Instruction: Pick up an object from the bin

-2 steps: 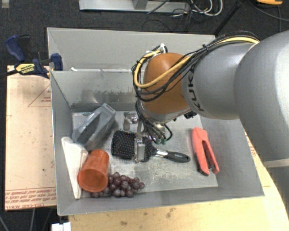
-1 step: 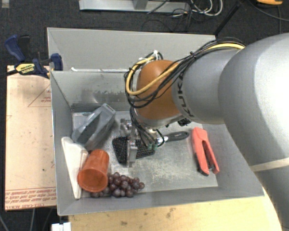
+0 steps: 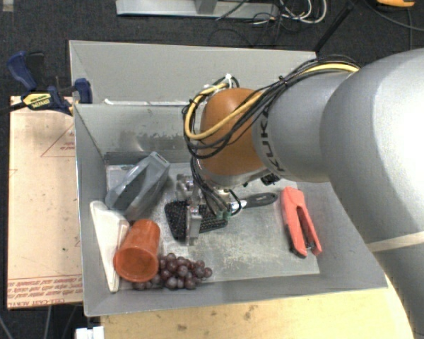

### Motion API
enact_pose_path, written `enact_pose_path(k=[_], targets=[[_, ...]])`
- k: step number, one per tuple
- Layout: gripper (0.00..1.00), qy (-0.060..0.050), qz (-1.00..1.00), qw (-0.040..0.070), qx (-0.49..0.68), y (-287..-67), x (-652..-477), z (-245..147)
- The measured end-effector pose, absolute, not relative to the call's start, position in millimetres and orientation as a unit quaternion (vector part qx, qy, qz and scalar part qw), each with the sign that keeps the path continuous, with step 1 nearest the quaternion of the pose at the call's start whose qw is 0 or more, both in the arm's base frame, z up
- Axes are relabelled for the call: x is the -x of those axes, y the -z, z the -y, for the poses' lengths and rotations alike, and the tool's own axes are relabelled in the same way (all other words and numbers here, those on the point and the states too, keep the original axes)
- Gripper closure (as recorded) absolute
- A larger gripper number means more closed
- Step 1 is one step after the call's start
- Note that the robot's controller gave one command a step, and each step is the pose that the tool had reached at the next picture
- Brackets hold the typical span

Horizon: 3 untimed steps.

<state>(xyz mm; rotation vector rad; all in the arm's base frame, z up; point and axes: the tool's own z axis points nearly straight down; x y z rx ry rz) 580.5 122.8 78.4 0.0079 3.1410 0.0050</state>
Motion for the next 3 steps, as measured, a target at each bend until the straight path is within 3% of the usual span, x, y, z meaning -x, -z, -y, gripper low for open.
enact_pose_path(k=[1,2,3], targets=[[1.0,-0.002,-0.999,-0.001,0.052,-76,-591.2,-121],[1.0,-0.001,-0.996,0.0,0.088,-108,-595.7,-99],[1.0,0.0,-0.993,-0.002,0.117,-178,-588.3,-91]])
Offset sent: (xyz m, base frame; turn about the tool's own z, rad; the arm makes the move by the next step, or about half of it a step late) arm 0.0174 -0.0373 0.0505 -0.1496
